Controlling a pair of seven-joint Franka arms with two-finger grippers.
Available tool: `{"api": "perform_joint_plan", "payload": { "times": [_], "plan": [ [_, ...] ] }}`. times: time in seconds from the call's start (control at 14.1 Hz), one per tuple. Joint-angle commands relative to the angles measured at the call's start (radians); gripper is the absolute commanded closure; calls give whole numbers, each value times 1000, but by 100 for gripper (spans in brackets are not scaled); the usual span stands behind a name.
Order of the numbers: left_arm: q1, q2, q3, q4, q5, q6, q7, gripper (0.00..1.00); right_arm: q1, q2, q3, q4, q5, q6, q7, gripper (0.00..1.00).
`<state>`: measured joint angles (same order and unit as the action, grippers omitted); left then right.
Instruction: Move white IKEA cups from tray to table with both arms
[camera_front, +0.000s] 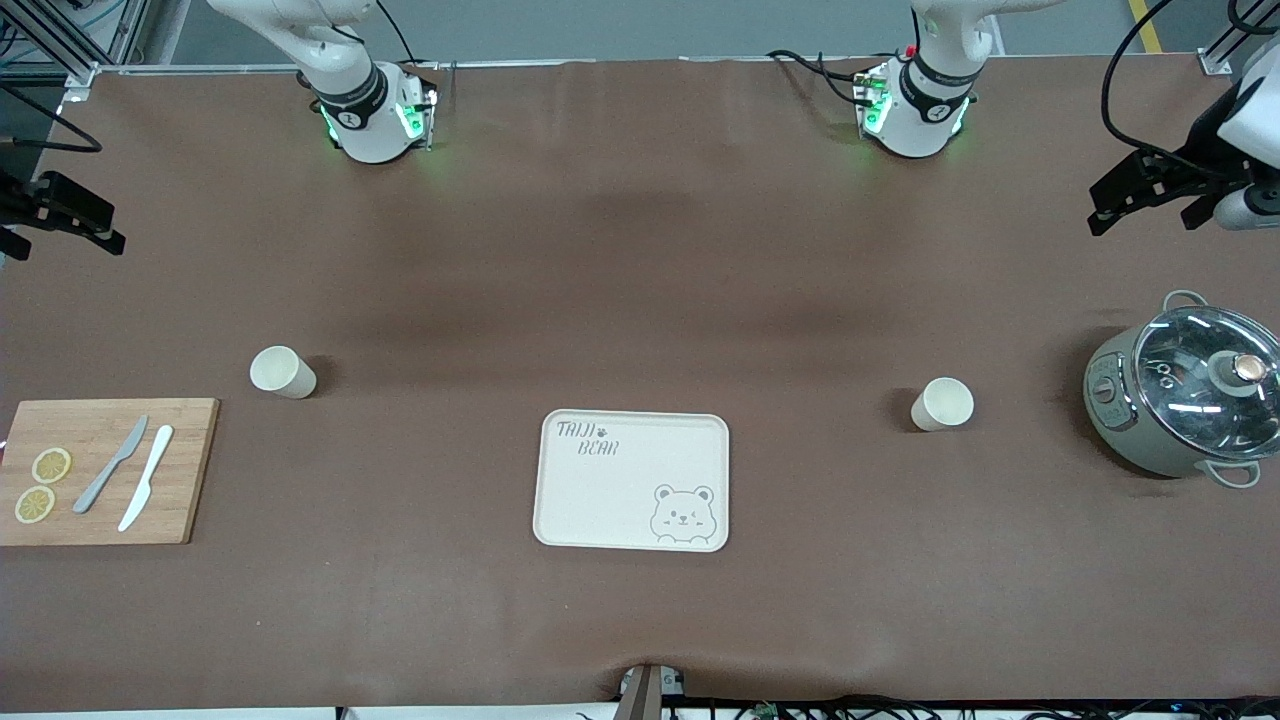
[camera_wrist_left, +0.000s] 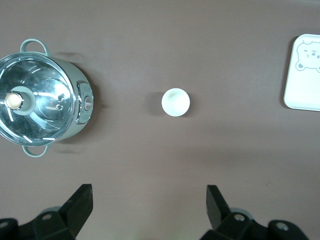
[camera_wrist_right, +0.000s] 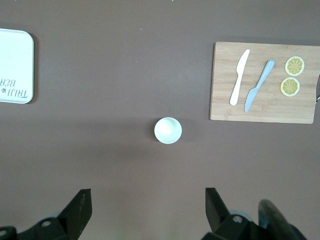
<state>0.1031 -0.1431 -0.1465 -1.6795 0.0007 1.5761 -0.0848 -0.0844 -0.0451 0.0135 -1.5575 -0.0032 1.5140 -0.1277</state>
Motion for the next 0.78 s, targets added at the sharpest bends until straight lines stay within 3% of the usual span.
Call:
{"api": "perform_joint_plan", "payload": {
  "times": [0.0,0.71],
  "plan": [
    [6,16,2,27,-8,-22,39,0,-11,-26,3,-21,9,0,-13,0],
    [6,86,-1,98,-8,-22,27,0,-15,-22,3,-21,9,-2,-13,0]
  ]
}}
